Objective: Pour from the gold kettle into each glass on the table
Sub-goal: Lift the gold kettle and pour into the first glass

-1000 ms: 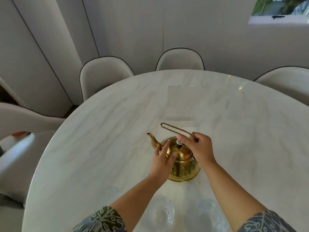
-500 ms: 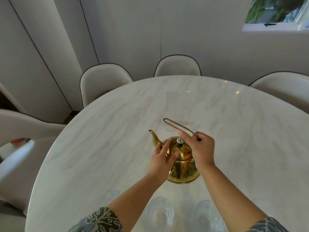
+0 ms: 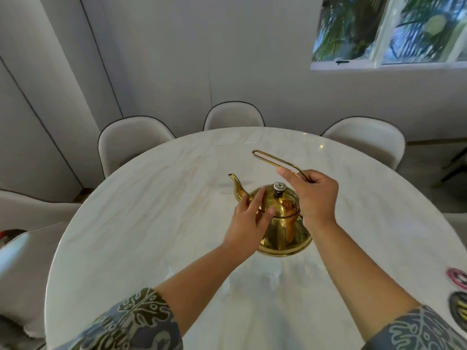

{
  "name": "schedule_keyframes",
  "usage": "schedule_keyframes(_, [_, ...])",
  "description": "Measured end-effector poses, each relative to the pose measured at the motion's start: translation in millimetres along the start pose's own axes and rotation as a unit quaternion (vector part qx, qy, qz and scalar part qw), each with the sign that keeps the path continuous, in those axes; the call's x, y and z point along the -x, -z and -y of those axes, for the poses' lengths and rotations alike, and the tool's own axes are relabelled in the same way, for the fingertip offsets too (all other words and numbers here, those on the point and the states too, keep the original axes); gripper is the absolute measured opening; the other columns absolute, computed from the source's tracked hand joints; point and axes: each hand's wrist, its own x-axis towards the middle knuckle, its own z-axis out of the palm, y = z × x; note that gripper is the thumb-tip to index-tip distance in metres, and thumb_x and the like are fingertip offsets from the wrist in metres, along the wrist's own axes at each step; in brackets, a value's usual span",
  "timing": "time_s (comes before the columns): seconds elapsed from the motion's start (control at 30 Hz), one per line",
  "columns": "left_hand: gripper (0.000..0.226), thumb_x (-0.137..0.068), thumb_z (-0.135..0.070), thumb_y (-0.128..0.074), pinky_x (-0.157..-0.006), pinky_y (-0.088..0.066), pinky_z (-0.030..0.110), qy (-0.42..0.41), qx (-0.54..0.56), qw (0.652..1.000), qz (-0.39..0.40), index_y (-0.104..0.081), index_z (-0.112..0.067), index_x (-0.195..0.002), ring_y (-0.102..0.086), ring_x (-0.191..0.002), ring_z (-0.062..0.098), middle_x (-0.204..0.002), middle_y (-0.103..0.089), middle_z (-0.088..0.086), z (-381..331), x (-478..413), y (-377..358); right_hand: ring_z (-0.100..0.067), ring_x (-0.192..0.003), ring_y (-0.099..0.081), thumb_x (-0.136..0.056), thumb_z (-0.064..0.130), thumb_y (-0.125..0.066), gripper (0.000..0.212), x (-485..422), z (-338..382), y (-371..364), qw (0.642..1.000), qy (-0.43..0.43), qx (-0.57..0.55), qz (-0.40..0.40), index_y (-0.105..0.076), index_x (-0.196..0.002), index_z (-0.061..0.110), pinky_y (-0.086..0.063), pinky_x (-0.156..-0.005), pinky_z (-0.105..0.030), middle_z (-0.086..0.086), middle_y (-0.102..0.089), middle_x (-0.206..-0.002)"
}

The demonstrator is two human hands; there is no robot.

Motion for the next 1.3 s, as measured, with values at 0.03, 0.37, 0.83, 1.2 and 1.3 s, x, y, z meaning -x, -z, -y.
schedule_keyframes(0.03, [0.056,-0.092,-0.058,-0.033,-0.112,-0.034,0.048,-0.009,0.004,1.0,0.006,-0.015,-0.047,-0.145,-0.021,-0.143,0.025,-0.158,-0.011,0.0,-8,8,-6,-0.006,-0.04,-0.036,-0.069,0.029,-0.084,0.043,5,7,12,1.0,0.002,0.004,-0.01,-0.049,-0.048,0.013,-0.038,-0.043,-0.012,0.011,-0.041,-0.037])
schedule_keyframes(0.37, [0.05,-0.097,-0.046,-0.033,-0.116,-0.029,0.041,-0.129,0.022,0.989,0.067,-0.008,-0.056,-0.139,-0.009,-0.147,0.016,-0.159,-0.003,-0.01,-57,73,-96,-0.002,-0.066,-0.063,-0.066,0.03,-0.085,0.017,41,24,135,0.997,-0.006,0.04,-0.066,-0.076,-0.077,0.022,-0.052,-0.063,-0.014,0.013,-0.073,-0.069])
schedule_keyframes(0.83, [0.06,-0.096,-0.048,-0.038,-0.112,-0.03,0.032,-0.135,-0.003,0.966,0.221,-0.007,-0.046,-0.146,-0.024,-0.143,0.013,-0.159,0.0,-0.012,-60,93,-158,-0.007,-0.092,-0.067,-0.07,0.031,-0.082,0.032,55,-6,202,0.985,-0.046,0.157,-0.047,-0.077,-0.098,0.018,-0.05,-0.077,-0.017,0.005,-0.074,-0.098])
schedule_keyframes(1.2, [0.06,-0.095,-0.046,-0.044,-0.111,-0.031,0.03,-0.081,0.09,0.962,0.244,-0.013,-0.044,-0.146,-0.03,-0.14,0.018,-0.158,-0.016,-0.005,-51,81,-171,-0.01,-0.09,-0.066,-0.069,0.044,-0.08,0.033,37,-23,192,0.965,-0.059,0.255,-0.028,-0.077,-0.096,0.025,-0.056,-0.082,-0.033,0.006,-0.074,-0.104])
schedule_keyframes(1.3, [0.06,-0.093,-0.05,-0.046,-0.113,-0.034,0.041,-0.074,0.114,0.959,0.247,-0.015,-0.048,-0.144,-0.03,-0.14,0.021,-0.157,-0.022,-0.003,-47,78,-174,-0.012,-0.095,-0.066,-0.068,0.046,-0.08,0.034,33,-26,189,0.959,-0.069,0.275,-0.019,-0.078,-0.095,0.025,-0.056,-0.083,-0.035,0.007,-0.074,-0.103])
